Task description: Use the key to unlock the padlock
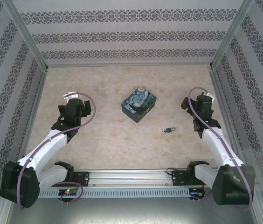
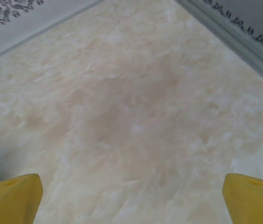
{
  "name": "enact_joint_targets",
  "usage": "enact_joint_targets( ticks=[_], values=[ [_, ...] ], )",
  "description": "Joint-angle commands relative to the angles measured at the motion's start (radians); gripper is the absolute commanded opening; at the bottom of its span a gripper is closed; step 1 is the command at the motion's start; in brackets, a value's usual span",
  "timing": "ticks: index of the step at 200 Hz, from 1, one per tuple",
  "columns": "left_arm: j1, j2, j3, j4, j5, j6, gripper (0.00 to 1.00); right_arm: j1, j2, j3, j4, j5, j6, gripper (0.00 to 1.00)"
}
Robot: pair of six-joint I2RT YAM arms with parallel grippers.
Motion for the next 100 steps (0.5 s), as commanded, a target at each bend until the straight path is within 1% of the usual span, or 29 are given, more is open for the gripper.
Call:
enact_joint_targets(
  ticks=[1,15,25,37,57,72,82,100],
  values=[
    [0.058,-0.004,-0.054,0.205,0.004,0.054,0.99,-0.004,0.059,-0.063,0.256,0.095,-0.126,0.98],
    [0.09,0.017,-0.078,0.262,-0.001,0.077,0.99,0.003,0.1,-0.093,0.343,0.098,-0.16,0.98],
    [0.113,0.038,-0.098,0.309,0.021,0.09,0.99,0.008,0.122,-0.114,0.401,0.099,-0.178,0.98],
    [0.131,0.073,-0.113,0.356,0.023,0.104,0.99,0.018,0.149,-0.138,0.474,0.102,-0.204,0.98],
    [0.157,0.164,-0.14,0.468,0.03,0.125,0.99,0.038,0.199,-0.178,0.605,0.099,-0.249,0.98],
    [0.178,0.246,-0.163,0.576,0.059,0.141,0.99,0.05,0.237,-0.205,0.709,0.078,-0.281,0.98],
    [0.185,0.302,-0.174,0.645,0.071,0.163,0.99,0.056,0.239,-0.196,0.704,0.041,-0.32,0.98],
    [0.202,0.375,-0.201,0.764,0.133,0.175,1.0,0.059,0.254,-0.2,0.741,0.004,-0.35,0.98]
  ],
)
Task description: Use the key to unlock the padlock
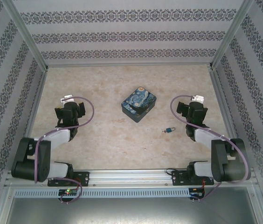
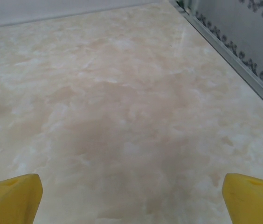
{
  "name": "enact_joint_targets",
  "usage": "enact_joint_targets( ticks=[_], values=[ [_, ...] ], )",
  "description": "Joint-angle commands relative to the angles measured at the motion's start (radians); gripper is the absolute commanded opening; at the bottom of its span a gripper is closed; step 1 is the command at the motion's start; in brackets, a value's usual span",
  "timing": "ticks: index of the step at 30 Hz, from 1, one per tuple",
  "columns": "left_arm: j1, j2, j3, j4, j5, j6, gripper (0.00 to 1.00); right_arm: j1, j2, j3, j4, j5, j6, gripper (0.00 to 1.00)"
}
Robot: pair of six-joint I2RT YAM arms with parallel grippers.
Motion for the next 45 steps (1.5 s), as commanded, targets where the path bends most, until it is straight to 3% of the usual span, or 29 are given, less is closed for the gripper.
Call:
enact_joint_targets(
  ticks=[1,8,11,18,21,24,45],
  values=[
    [0.027,0.075,-0.036,0.25,0.081,0.05,1.0,0.01,0.013,-0.008,0.156,-0.052,-0.092,0.98],
    [0.029,0.147,-0.025,0.289,0.194,0.093,1.0,0.023,0.199,-0.117,0.547,-0.081,-0.135,0.98],
    [0.029,0.204,-0.064,0.421,0.26,0.125,1.0,0.008,0.175,-0.071,0.41,-0.128,-0.127,0.98],
    [0.072,0.194,-0.022,0.311,0.364,0.108,0.99,-0.026,0.186,-0.029,0.378,-0.192,-0.106,0.98],
    [0.071,0.198,-0.024,0.325,0.364,0.108,0.99,-0.025,0.185,-0.031,0.382,-0.188,-0.109,0.98],
    [0.074,0.197,-0.023,0.32,0.367,0.106,0.99,0.012,0.183,-0.035,0.388,-0.109,-0.128,0.98],
    [0.078,0.199,-0.019,0.313,0.375,0.105,1.0,-0.006,0.183,-0.028,0.372,-0.17,-0.128,0.98]
  ],
)
